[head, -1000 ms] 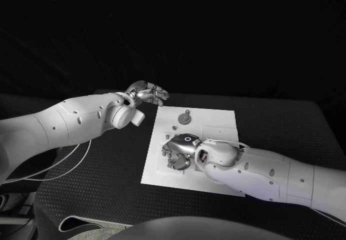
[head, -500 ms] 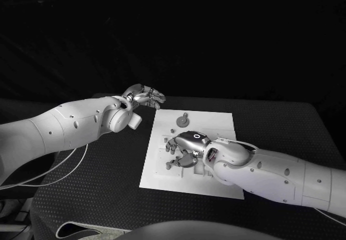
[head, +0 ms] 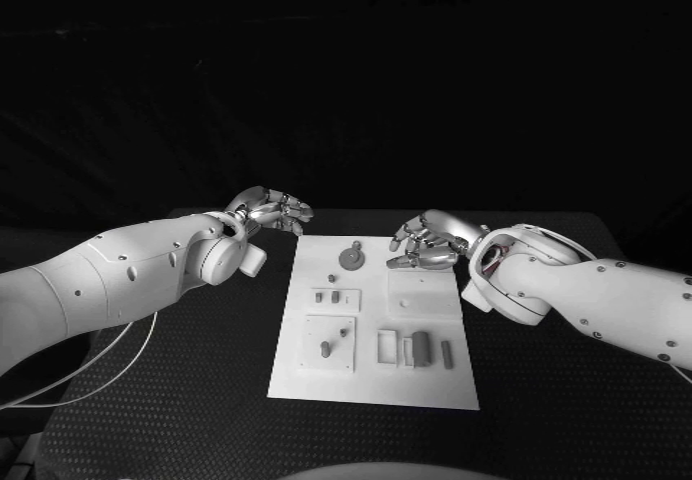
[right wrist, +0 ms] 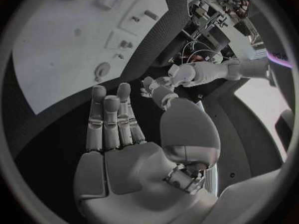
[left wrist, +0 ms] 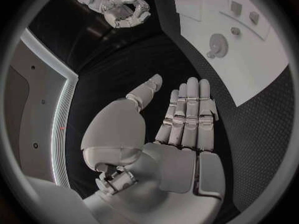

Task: Assemble the parts on the task board

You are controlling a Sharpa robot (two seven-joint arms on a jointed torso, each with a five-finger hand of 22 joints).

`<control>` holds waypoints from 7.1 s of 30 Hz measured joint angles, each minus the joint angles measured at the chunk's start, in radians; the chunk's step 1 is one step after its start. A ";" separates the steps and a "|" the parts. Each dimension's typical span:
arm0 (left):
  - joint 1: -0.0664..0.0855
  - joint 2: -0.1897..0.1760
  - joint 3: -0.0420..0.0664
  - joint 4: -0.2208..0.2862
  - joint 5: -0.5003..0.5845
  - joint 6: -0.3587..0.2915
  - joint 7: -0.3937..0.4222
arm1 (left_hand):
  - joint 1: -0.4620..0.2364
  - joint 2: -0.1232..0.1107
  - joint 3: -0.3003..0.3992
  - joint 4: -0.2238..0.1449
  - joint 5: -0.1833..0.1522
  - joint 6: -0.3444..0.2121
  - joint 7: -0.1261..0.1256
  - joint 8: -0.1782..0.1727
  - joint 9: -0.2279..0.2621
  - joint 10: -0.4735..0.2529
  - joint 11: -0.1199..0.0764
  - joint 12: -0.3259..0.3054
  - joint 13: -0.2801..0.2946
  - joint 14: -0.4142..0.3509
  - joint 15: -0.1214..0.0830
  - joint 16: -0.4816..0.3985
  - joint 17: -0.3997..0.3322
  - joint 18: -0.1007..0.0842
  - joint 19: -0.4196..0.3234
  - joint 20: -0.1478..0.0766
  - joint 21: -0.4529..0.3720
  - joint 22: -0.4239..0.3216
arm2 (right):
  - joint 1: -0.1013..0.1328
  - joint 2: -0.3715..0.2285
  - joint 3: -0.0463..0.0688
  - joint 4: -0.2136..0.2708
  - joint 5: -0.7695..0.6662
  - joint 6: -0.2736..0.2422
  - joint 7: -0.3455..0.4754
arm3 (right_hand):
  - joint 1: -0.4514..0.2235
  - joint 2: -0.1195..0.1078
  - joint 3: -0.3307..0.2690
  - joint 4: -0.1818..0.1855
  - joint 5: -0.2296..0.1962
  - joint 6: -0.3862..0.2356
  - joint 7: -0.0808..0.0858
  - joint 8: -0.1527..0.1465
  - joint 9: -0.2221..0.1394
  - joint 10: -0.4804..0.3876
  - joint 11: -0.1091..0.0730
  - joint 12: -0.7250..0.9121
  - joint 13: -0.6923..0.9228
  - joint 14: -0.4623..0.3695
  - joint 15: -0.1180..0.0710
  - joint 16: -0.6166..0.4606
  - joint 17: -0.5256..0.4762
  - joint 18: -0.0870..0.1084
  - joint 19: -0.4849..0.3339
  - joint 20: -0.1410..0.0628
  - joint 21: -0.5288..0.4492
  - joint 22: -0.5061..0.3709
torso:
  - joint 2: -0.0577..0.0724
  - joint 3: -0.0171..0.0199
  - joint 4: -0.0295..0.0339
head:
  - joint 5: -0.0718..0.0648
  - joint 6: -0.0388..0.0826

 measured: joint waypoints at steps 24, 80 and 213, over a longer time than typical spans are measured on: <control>-0.014 0.008 0.000 -0.009 0.002 0.002 0.000 | -0.008 0.000 -0.003 0.003 0.000 0.000 0.000 0.000 -0.001 0.000 0.000 0.000 0.000 0.000 0.000 0.000 0.002 0.000 0.000 0.000 0.000 0.000 | -0.024 -0.111 -0.091 0.119 0.163 0.272 -0.345 | -0.207 0.011 -0.011 0.210 0.000 0.067 -0.072 0.050 0.147 0.015 -0.049 0.468 0.284 0.132 -0.051 0.284 0.169 -0.026 0.102 -0.080 0.113 0.000 | -0.008 0.0071 -0.0143 | -0.054 0.013; -0.017 0.007 -0.001 -0.010 0.004 0.022 -0.008 | -0.016 0.000 -0.005 0.011 0.000 0.000 0.000 0.000 -0.004 0.000 0.000 0.000 0.000 0.000 0.000 -0.008 0.008 0.000 0.000 0.000 0.000 -0.001 | -0.089 -0.007 -0.106 0.010 0.129 0.327 -0.427 | -0.242 0.084 -0.022 0.077 0.000 0.091 -0.062 -0.004 0.167 -0.010 -0.052 0.503 0.255 0.112 -0.048 0.291 0.145 -0.022 0.076 -0.083 0.139 0.000 | -0.007 0.0023 -0.0125 | -0.053 -0.028; -0.016 0.007 -0.001 -0.008 0.004 0.030 -0.017 | -0.020 0.004 -0.004 0.021 0.000 -0.002 -0.002 0.004 -0.006 0.000 0.000 0.000 0.000 0.000 0.000 -0.015 0.017 0.000 0.000 0.000 0.000 0.000 | -0.080 0.072 -0.113 0.002 0.158 0.295 -0.377 | -0.421 -0.068 0.052 0.128 0.059 0.144 -0.052 -0.067 0.190 -0.046 -0.052 0.534 0.191 0.057 -0.051 0.298 0.075 -0.017 0.067 -0.078 0.134 0.000 | -0.007 0.0037 -0.0134 | -0.029 -0.044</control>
